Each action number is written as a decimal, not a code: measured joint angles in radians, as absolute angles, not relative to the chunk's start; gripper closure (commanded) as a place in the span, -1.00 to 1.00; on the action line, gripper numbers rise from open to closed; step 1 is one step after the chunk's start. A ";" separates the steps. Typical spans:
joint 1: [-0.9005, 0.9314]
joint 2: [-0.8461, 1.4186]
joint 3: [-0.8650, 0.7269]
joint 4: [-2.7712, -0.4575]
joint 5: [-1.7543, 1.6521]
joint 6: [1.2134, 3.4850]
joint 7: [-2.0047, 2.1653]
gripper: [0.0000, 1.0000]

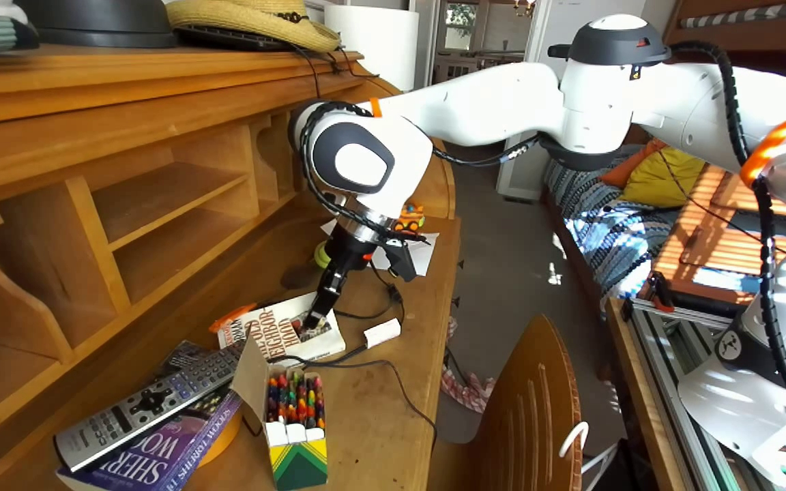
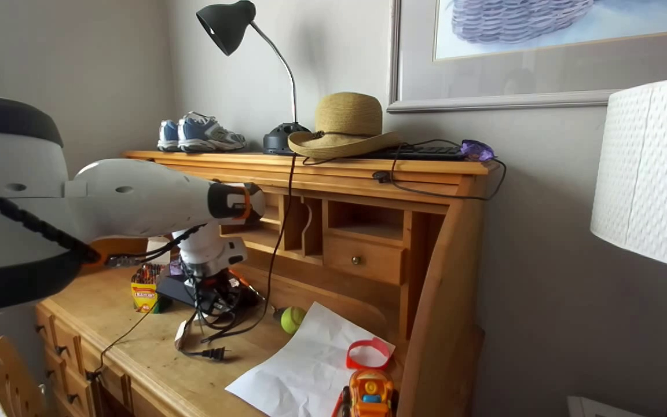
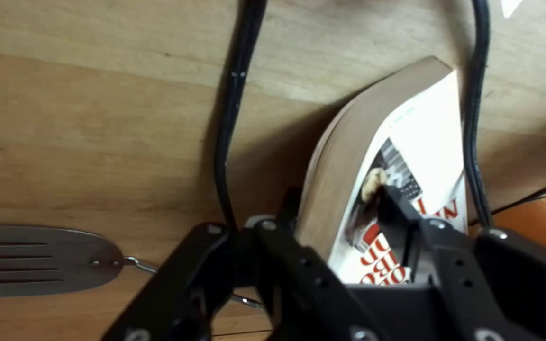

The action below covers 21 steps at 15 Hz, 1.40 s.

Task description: Put the cable on the top

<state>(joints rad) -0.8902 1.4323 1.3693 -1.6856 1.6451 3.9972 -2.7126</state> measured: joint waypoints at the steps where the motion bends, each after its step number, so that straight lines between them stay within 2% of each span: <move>1: -0.893 1.432 1.375 -1.689 1.645 3.998 -2.713 0.87; 2: -0.896 1.432 1.381 -1.691 1.645 4.000 -2.713 0.94; 9: -0.920 1.425 1.437 -1.699 1.671 4.116 -2.712 0.88; 13: -0.953 1.276 1.374 -1.733 1.762 4.121 -2.713 0.88; 16: -0.999 1.201 1.386 -1.804 1.748 4.135 -2.713 0.88; 21: -1.056 1.031 1.334 -1.904 1.817 3.985 -2.672 0.88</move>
